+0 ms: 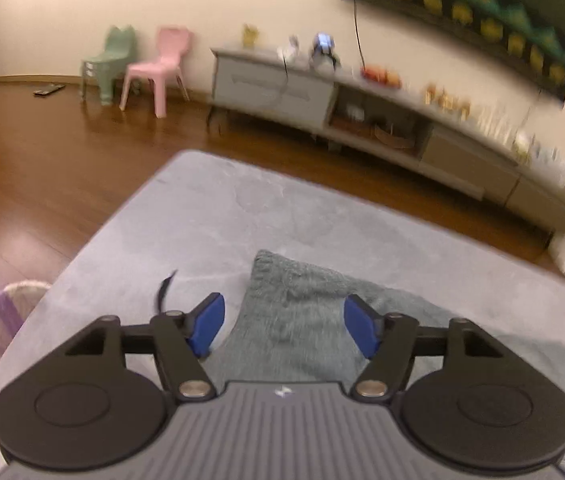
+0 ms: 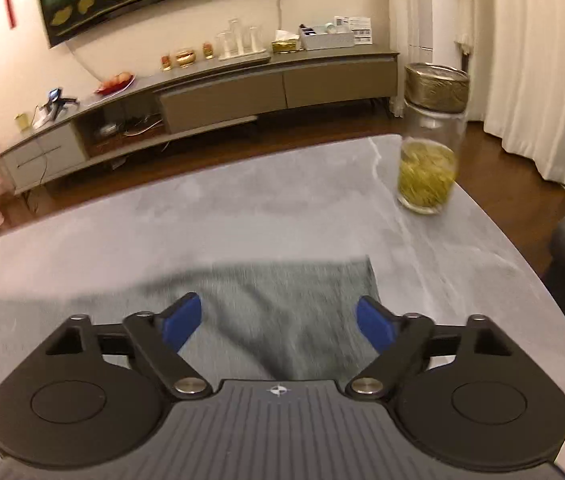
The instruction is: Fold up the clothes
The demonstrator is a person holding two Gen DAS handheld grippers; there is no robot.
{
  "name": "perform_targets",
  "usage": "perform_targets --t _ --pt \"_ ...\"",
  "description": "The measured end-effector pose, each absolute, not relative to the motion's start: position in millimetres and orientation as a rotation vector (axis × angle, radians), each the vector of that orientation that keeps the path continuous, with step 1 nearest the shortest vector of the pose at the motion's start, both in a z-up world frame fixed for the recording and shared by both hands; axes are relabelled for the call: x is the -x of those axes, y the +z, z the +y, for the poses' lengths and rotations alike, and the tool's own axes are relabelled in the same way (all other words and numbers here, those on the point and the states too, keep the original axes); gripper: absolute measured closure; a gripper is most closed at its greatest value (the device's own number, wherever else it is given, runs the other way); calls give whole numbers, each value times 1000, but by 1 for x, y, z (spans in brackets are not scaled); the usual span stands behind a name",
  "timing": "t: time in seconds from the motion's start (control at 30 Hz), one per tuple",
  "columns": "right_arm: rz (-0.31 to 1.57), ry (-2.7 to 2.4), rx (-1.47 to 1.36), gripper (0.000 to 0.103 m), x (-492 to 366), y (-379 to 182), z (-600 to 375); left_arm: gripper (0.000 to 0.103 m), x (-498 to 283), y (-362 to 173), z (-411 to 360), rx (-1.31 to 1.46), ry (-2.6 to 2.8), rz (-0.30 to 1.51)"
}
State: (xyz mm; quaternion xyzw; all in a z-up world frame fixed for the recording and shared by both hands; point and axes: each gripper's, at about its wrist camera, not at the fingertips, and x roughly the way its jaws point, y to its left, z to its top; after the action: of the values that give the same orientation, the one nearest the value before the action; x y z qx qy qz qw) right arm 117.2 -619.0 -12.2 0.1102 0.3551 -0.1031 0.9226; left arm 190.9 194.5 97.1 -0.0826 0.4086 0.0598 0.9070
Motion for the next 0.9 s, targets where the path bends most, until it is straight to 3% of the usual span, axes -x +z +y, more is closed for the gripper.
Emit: perform_targets --t 0.2,0.23,0.3,0.33,0.37,0.43,0.53,0.6,0.7,0.73,0.77,0.8,0.9 --pt "863 -361 -138 16 -162 -56 -626 38 -264 52 176 114 157 999" --pt "880 -358 -160 24 -164 -62 -631 38 -274 45 173 108 158 1020" --pt "861 -337 -180 46 -162 -64 -633 53 -280 33 167 68 165 1037" --pt "847 -313 -174 78 -162 -63 -631 77 -280 28 166 43 175 1033" --pt "836 -279 -157 89 -163 -60 -627 87 -277 25 166 24 174 1008" --pt "769 -228 -97 93 -159 -40 -615 97 -266 39 176 70 152 902" --pt "605 -201 -47 93 -156 4 -602 98 -242 84 211 244 171 674" --pt "621 -249 -47 93 -174 5 -600 98 -233 108 228 315 194 567" --pt "644 -321 -47 91 -201 8 -597 89 -253 103 224 240 251 663" --pt "651 -345 -47 83 -211 9 -597 79 -264 96 220 202 270 730" --pt "659 -369 -47 66 -220 10 -596 78 -269 88 217 156 284 806" --pt "685 -383 -57 58 -225 7 -593 80 -262 88 219 163 301 808" --pt "683 -295 -136 32 -185 -2 -568 56 -209 99 241 294 265 722"
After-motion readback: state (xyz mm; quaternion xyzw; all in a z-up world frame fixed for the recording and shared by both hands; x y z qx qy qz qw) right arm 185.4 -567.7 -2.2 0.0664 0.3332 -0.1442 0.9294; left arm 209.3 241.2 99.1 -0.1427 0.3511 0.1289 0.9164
